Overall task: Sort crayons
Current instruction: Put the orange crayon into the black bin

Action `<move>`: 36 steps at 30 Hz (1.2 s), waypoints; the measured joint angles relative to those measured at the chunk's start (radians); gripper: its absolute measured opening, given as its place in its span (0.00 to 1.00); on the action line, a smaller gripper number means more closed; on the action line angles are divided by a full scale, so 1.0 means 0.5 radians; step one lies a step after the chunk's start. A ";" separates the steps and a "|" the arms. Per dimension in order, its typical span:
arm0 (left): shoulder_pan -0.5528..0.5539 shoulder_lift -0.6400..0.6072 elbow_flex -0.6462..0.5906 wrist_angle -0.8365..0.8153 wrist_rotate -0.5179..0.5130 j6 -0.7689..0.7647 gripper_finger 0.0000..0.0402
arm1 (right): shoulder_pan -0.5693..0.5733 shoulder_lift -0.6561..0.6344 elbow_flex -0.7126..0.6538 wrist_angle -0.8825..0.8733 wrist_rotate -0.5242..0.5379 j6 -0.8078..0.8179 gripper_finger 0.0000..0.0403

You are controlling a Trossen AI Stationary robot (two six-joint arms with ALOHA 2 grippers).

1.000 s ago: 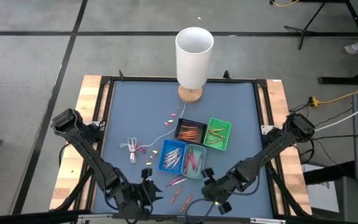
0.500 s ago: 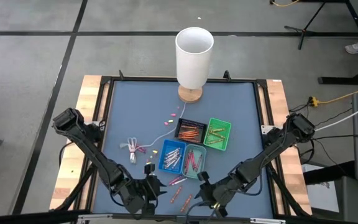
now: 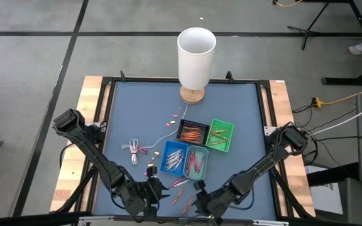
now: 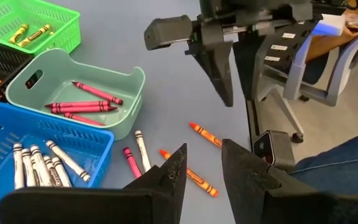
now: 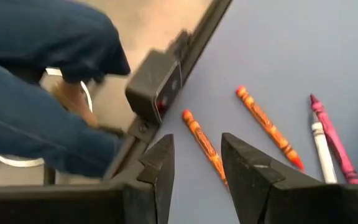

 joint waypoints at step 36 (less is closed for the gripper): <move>0.001 0.000 0.000 0.006 -0.001 0.000 0.21 | -0.184 0.515 0.635 -0.847 -0.230 -0.208 0.33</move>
